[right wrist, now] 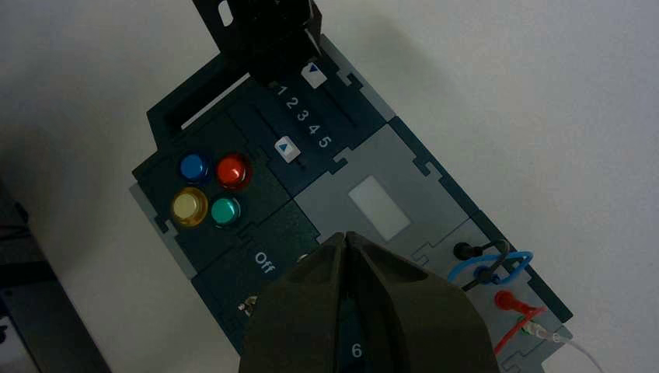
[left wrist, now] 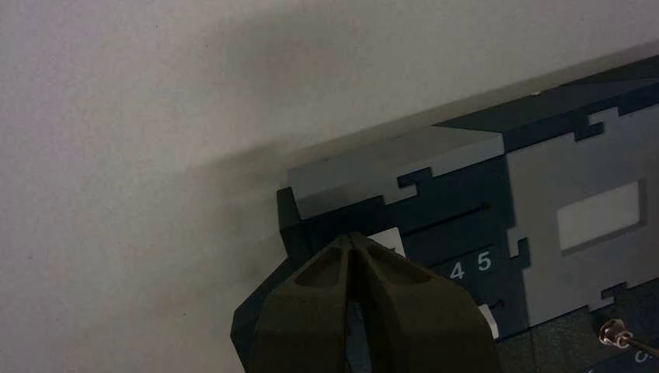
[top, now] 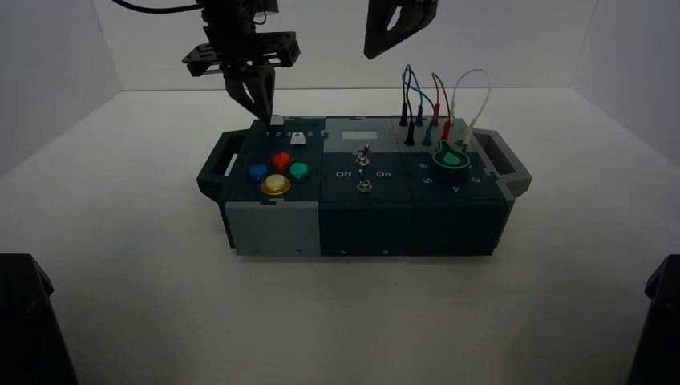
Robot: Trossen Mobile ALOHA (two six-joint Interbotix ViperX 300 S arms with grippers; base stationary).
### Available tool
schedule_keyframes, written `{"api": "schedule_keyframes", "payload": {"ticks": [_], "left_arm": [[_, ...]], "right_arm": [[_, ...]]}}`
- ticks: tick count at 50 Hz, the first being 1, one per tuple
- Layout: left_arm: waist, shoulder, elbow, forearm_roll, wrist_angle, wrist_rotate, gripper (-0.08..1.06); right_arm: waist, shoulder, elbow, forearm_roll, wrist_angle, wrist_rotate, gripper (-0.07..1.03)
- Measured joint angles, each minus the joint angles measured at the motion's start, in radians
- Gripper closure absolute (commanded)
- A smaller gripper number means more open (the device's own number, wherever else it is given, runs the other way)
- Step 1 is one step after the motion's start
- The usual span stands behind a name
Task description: Move the top slider to position 2.
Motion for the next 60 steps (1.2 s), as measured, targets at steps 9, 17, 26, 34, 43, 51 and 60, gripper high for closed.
{"api": "schedule_keyframes", "payload": {"ticks": [9, 17, 26, 34, 43, 51, 60], "left_arm": [[-0.005, 0.0, -0.002, 0.002, -0.002, -0.002, 1.01], [-0.005, 0.0, -0.002, 0.0, 0.0, -0.002, 1.01], [-0.006, 0.0, -0.003, 0.0, 0.003, -0.002, 1.01], [-0.006, 0.0, -0.003, 0.0, 0.006, -0.002, 1.01], [-0.006, 0.006, -0.005, 0.0, 0.008, -0.002, 1.01], [-0.006, 0.009, -0.006, 0.0, 0.006, 0.0, 1.01], [-0.006, 0.011, -0.02, 0.006, 0.032, -0.002, 1.01]], "right_arm": [[0.0, 0.0, 0.0, 0.0, 0.002, 0.0, 0.99], [0.0, 0.0, 0.0, 0.0, 0.005, 0.0, 0.99], [0.0, 0.0, 0.0, 0.0, 0.008, 0.0, 0.99], [0.0, 0.0, 0.0, 0.0, 0.008, 0.0, 0.99], [0.0, 0.0, 0.0, 0.002, 0.011, 0.0, 0.99], [0.0, 0.0, 0.0, 0.0, 0.011, 0.0, 0.99], [0.0, 0.0, 0.0, 0.0, 0.011, 0.0, 0.99]]}}
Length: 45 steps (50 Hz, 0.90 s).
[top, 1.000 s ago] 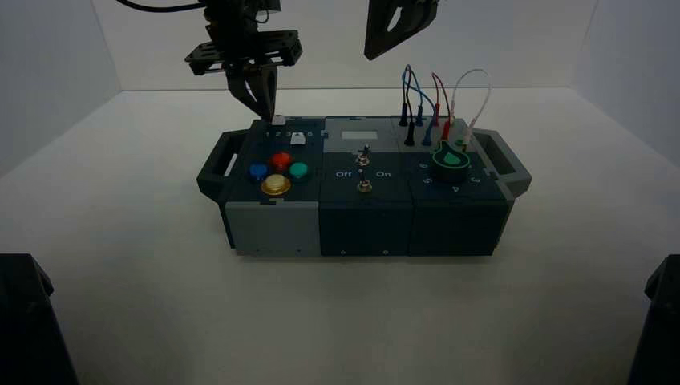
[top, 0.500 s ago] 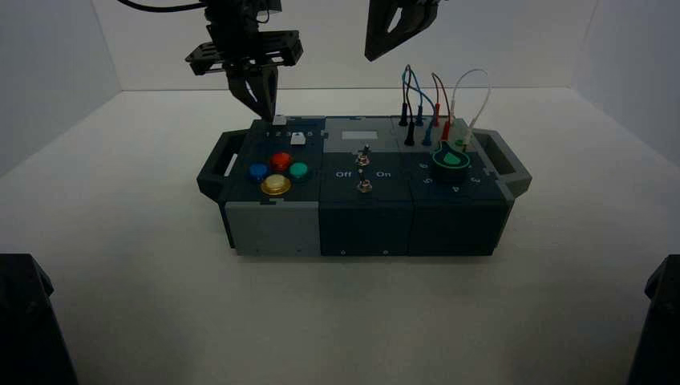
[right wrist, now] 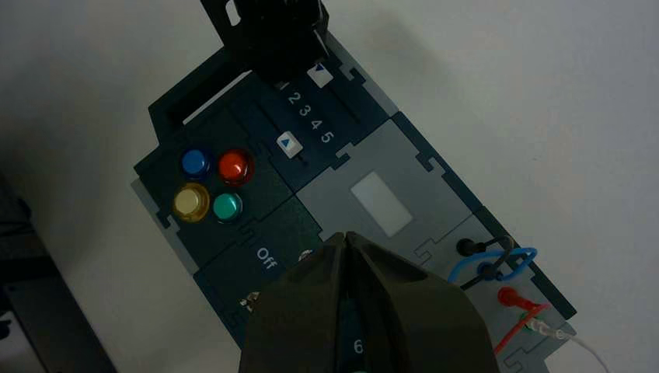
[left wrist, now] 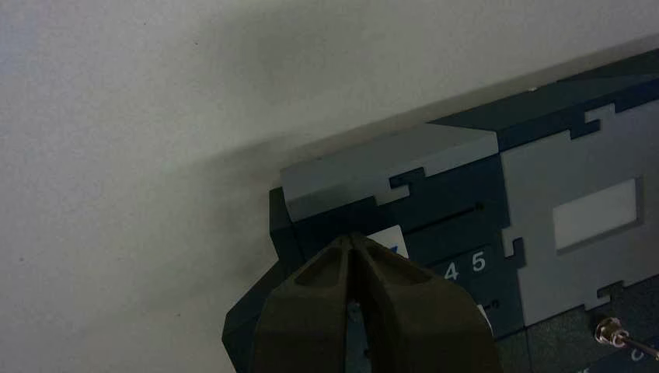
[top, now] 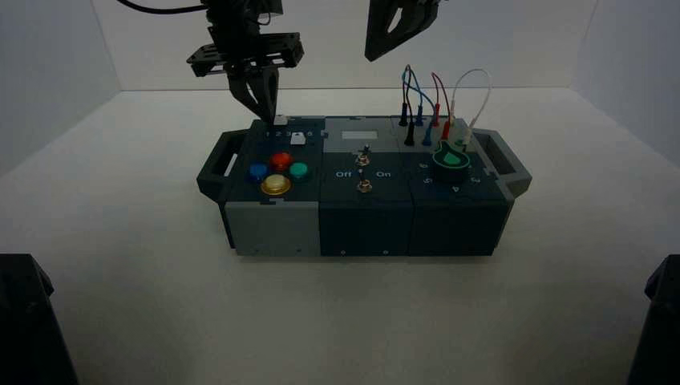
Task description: Move the top slider to position 2.
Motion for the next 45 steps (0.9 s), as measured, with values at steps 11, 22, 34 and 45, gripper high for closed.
{"api": "schedule_keyframes", "payload": {"ticks": [11, 22, 34, 45], "left_arm": [[-0.002, 0.0, -0.028, 0.003, 0.043, 0.002, 1.01], [0.0, -0.028, -0.031, 0.003, 0.051, 0.0, 1.01], [-0.002, -0.049, -0.031, 0.002, 0.051, 0.0, 1.01], [-0.017, -0.049, -0.035, -0.002, 0.051, 0.0, 1.01]], "right_arm": [[0.0, -0.005, 0.0, 0.0, 0.0, 0.0, 0.99], [0.0, -0.012, 0.0, 0.0, 0.002, 0.0, 0.99], [0.0, -0.012, 0.0, 0.0, 0.003, 0.0, 0.99], [0.0, -0.012, 0.002, 0.0, 0.014, 0.0, 0.99]]}}
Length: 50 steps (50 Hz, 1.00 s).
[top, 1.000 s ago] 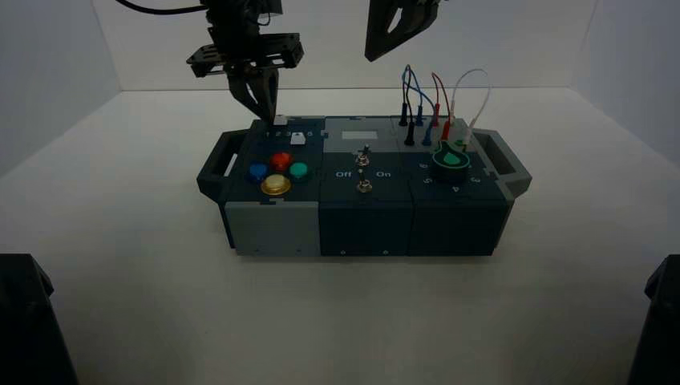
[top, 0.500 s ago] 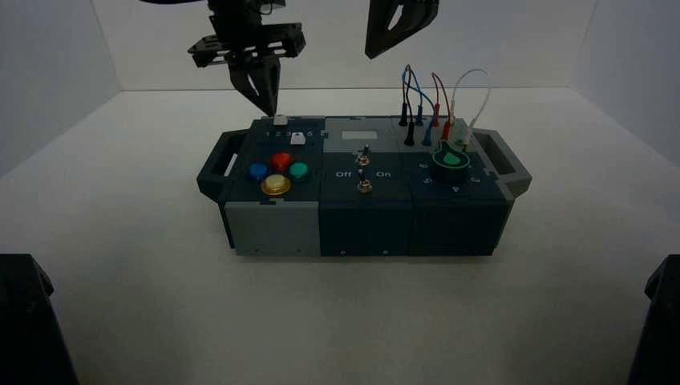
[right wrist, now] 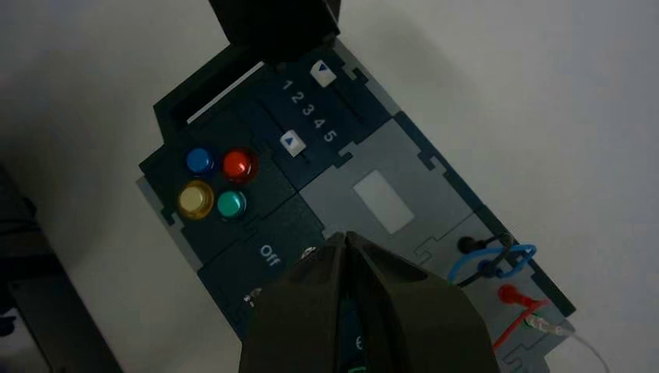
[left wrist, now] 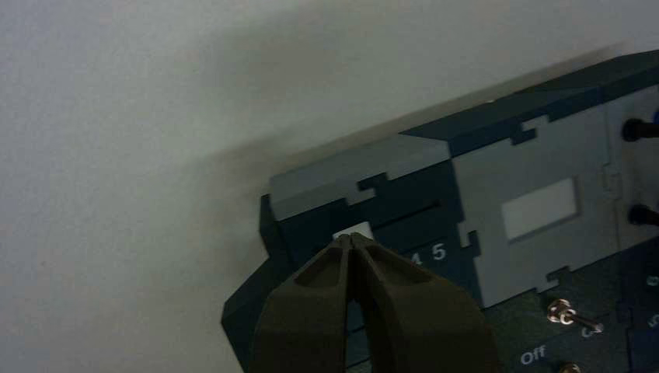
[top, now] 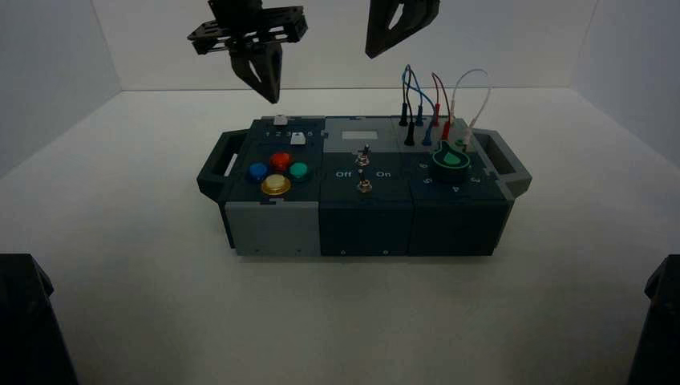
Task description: Move the top slider to position 2.
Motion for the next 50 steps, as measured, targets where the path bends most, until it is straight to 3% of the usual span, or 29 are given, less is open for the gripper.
{"api": "schedule_keyframes", "payload": {"ticks": [12, 23, 50], "left_arm": [[-0.009, -0.002, 0.0, 0.002, 0.012, 0.005, 1.01], [-0.011, -0.028, -0.005, 0.015, 0.055, 0.032, 1.01], [-0.011, -0.074, -0.009, 0.021, 0.061, 0.031, 1.01]], "right_arm": [[0.0, -0.012, 0.003, -0.002, 0.028, 0.0, 0.99], [-0.002, -0.018, 0.0, -0.04, 0.072, 0.0, 0.99], [-0.002, -0.038, -0.005, -0.044, 0.092, 0.003, 0.99]]}}
